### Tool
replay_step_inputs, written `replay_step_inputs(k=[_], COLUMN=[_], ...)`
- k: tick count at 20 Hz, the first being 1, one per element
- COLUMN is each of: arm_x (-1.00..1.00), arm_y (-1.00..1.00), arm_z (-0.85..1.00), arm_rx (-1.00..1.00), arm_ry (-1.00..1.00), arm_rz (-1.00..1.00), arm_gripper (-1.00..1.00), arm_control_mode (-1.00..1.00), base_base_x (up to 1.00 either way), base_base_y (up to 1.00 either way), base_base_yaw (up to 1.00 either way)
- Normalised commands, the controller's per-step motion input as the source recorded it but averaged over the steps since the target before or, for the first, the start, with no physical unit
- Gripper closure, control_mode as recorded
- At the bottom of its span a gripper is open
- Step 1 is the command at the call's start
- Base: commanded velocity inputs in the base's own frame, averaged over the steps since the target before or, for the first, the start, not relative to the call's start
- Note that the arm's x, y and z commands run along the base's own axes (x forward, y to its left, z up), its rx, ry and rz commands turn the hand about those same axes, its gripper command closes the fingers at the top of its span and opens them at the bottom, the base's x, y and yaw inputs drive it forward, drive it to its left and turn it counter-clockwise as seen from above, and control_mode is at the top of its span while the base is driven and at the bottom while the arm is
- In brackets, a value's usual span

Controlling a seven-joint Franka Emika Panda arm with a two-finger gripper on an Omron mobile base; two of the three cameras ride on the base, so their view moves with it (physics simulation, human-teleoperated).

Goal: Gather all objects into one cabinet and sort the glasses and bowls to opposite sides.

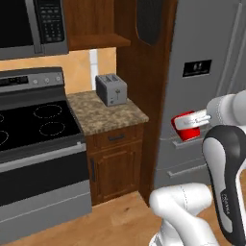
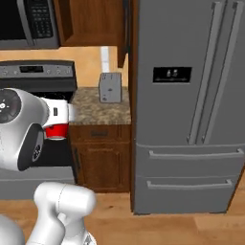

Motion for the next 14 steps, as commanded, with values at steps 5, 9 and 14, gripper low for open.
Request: replay_step_inputs(k=[5,9,14], arm_x=[0.0,0.0,0.0], arm_y=[0.0,0.0,0.0], arm_z=[0.0,0.0,0.0], arm_rx=[0.0,0.0,0.0], arm_ry=[0.0,0.0,0.0], arm_rz=[0.0,0.0,0.0], arm_gripper=[1.0,1.0,1.0], arm_control_mode=[1.0,1.0,1.0], base_base_x=[-0.24,0.0,0.0], base_base_y=[0.22,0.39,0.39], base_base_yaw=[-0.63,-0.85,-0.9])
